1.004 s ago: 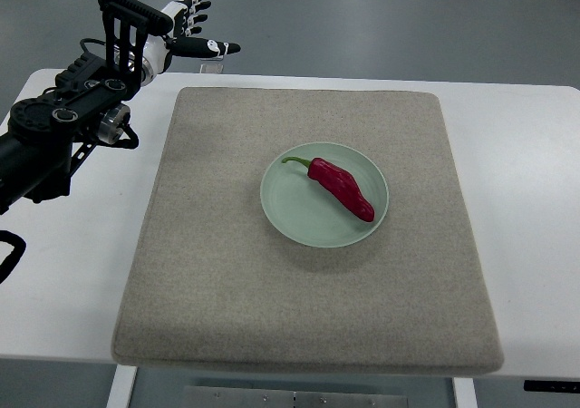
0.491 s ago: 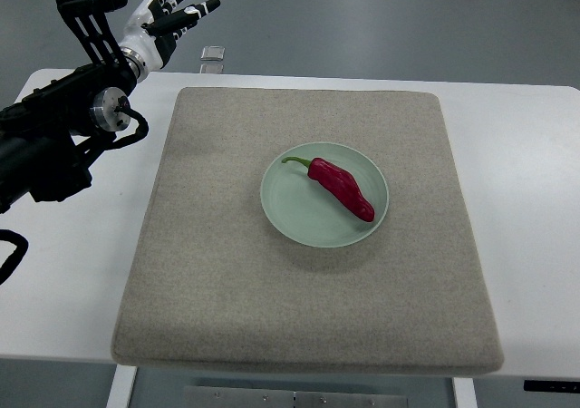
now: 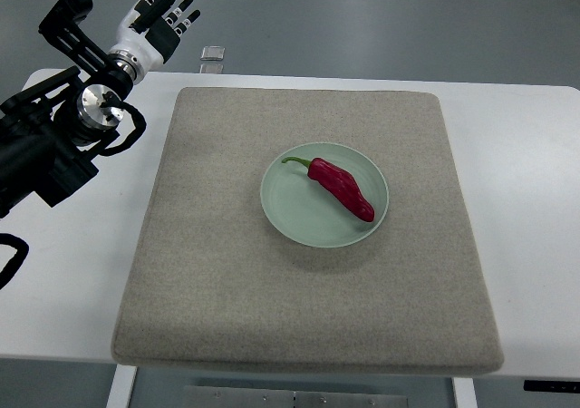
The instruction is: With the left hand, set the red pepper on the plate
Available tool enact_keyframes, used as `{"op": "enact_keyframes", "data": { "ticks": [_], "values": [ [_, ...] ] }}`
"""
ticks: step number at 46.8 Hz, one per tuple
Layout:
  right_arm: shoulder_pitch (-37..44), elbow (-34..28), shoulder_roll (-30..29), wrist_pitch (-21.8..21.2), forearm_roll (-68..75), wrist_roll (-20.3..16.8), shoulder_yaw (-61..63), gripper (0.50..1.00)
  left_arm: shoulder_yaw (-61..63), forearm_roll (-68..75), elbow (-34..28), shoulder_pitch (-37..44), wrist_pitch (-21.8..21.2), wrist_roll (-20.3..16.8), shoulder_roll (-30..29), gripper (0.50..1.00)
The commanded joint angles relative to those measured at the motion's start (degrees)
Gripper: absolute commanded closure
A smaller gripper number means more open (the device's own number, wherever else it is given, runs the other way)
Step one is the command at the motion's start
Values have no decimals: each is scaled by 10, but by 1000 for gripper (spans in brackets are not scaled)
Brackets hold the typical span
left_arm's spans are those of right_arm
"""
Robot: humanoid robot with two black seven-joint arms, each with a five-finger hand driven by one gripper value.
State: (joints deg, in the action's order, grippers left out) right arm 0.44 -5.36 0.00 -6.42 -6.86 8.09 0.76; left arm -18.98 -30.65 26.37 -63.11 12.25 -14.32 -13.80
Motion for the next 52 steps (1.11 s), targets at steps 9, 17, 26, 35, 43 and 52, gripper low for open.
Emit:
{"op": "enact_keyframes", "data": {
  "ticks": [9,17,26,35,43,52],
  "values": [
    [0,0,0,0,0,0,0,572,-1,-2,-26,4,46,-1,4,512],
    [0,0,0,0,0,0,-1,572,-1,1,-26,7,45,-1,4,512],
    [0,0,0,0,0,0,0,572,-2,8,-26,7,46,-2,-1,510],
    [0,0,0,0,0,0,-1,572,-2,9,-26,7,51,-2,-3,510],
    [0,0,0,0,0,0,0,572,-2,8,-27,7,52,-2,-3,510],
    [0,0,0,0,0,0,0,572,-20,9,-29,7,50,-2,-4,510]
  ]
}}
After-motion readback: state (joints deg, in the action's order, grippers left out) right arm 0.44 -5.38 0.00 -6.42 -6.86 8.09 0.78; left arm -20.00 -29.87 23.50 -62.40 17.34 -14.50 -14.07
